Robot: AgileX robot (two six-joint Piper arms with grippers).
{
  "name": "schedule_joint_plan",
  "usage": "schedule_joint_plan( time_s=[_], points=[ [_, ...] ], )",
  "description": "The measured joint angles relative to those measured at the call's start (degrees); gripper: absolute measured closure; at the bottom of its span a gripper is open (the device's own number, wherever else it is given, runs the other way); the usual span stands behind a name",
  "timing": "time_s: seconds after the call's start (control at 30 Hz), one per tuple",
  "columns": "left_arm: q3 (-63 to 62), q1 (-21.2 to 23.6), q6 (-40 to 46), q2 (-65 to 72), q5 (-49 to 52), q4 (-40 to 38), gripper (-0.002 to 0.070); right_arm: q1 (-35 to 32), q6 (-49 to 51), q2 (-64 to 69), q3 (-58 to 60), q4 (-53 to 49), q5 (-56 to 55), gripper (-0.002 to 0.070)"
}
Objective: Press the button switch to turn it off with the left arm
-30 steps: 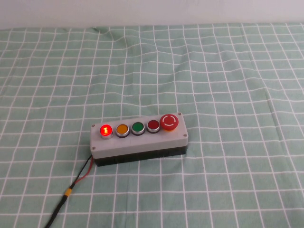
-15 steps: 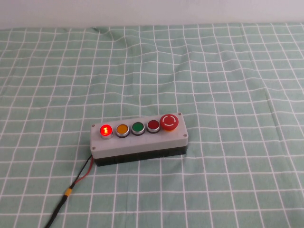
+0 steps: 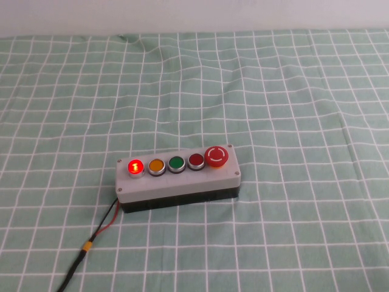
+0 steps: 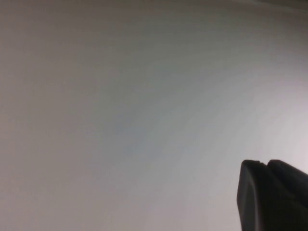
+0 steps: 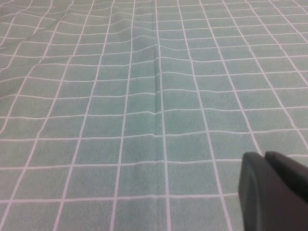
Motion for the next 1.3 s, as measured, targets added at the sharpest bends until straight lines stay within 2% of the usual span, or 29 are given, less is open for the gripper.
schedule_joint_plan(
  time_s=[0.17, 0.37, 0.57, 0.77, 0.9, 1.17, 1.3],
  points=[
    [-12.0, 0.0, -1.8, 0.0, 12.4, 0.0, 0.0677, 0.0, 0.0, 0.0, 0.0, 0.0, 0.0, 0.0694],
    [-27.4, 0.0, -2.3, 0.9, 35.1, 0.0, 0.0677, 0.0, 0.0, 0.0, 0.0, 0.0, 0.0, 0.0694],
    [-38.5, 0.0, -2.3, 8.6, 56.6, -0.6, 0.0677, 0.0, 0.0, 0.0, 0.0, 0.0, 0.0, 0.0694],
    [-46.4, 0.0, -0.5, 19.4, 76.8, -5.0, 0.0677, 0.0, 0.0, 0.0, 0.0, 0.0, 0.0, 0.0694],
    [-48.7, 0.0, 0.8, 25.3, 81.2, -7.3, 0.0677, 0.0, 0.0, 0.0, 0.0, 0.0, 0.0, 0.0694],
    [-49.0, 0.0, 1.1, 30.9, 78.4, -7.8, 0.0677, 0.0, 0.0, 0.0, 0.0, 0.0, 0.0, 0.0694],
    [-49.0, 0.0, 4.9, 34.1, 80.1, -9.1, 0.0677, 0.0, 0.0, 0.0, 0.0, 0.0, 0.0, 0.0694]
  ],
)
